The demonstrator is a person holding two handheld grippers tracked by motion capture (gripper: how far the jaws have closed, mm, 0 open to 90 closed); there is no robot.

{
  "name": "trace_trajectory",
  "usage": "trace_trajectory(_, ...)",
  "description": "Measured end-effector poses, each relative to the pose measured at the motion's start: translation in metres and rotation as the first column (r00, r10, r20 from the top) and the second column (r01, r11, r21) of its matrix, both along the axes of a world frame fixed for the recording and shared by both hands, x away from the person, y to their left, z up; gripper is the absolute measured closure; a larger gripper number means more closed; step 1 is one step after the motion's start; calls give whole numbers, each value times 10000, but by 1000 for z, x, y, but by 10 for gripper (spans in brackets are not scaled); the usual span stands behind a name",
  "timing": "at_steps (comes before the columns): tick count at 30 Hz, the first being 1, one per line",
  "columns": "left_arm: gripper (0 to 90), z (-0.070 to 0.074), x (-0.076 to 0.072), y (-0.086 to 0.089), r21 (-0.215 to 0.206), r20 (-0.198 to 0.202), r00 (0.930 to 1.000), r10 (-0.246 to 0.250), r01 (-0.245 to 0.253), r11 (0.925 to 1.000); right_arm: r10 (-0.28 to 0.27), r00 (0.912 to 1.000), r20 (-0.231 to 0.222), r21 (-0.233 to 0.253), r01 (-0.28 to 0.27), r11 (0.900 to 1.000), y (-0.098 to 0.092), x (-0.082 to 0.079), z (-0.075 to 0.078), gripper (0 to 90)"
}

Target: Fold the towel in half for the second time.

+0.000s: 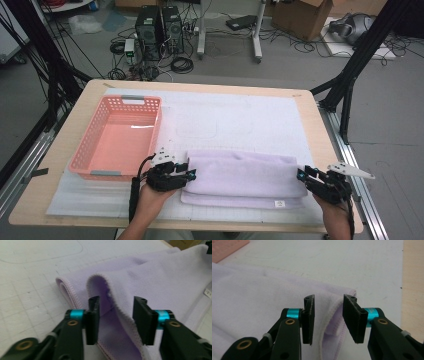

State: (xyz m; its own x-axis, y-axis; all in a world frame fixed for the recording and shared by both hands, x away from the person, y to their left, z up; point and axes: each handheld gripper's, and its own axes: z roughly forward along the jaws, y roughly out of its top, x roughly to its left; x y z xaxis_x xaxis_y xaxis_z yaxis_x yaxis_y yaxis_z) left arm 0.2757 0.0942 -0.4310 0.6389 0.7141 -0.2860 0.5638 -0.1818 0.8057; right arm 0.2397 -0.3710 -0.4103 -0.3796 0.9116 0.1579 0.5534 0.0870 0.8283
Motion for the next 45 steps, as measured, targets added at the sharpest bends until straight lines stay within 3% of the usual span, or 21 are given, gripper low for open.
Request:
trace_trajectory(2,846,-1,-1,-1,62,108,9999,9,-10,10000,167,9994,-292,-190,-173,9997,3,6,-4,792)
trace_trajectory(3,865,-1,-3,0,17,150,9999,57,-57,10000,185,9990,-413,-281,-197,9994,4,7,-5,862)
trace_trajectory(9,874,5,-22,14,-306,367,9993,-67,78,9995,83,9997,-231,-215,-88,9997,-6,-11,-6,875)
trace_trajectory(19,869,4,-51,23,-277,307,9964,-793,802,9964,342,9993,-175,-112,-344,9993,-15,-47,-2,878)
trace_trajectory(24,862,1,-58,25,-153,122,9953,-957,959,9953,740,9948,-696,-470,-773,9959,-13,-62,-9,878)
trace_trajectory(26,806,3,-60,26,-302,212,9949,-984,990,9946,792,9934,-834,-436,-830,9956,-17,-66,-12,870)
trace_trajectory(27,707,6,-59,26,-326,329,9954,-905,916,9953,806,9929,-872,-350,-839,9959,-19,-68,-12,847)
trace_trajectory(28,594,9,-57,25,-408,441,9952,-870,888,9952,720,9943,-788,-228,-740,9970,-21,-69,-10,753)
trace_trajectory(29,540,13,-55,25,-517,594,9954,-757,789,9955,501,9968,-618,-95,-507,9987,-23,-69,-7,663)
trace_trajectory(31,491,20,-48,25,-630,841,9951,-513,566,9964,222,9997,-132,293,-218,9993,-27,-66,0,611)
trace_trajectory(35,472,18,-28,20,-279,742,9972,2,19,9996,-111,9998,145,196,108,9997,-26,-48,6,588)
trace_trajectory(38,468,9,-11,11,368,570,9974,442,-464,9982,-106,9999,-38,70,106,9999,-20,-28,1,586)
trace_trajectory(43,461,-5,16,4,632,-3,9952,982,-980,9932,-24,9985,-550,-153,16,9999,-8,5,-12,586)
trace_trajectory(45,506,-9,23,2,643,-311,9956,887,-866,9942,-29,9968,-797,-192,13,9998,-4,15,-17,586)
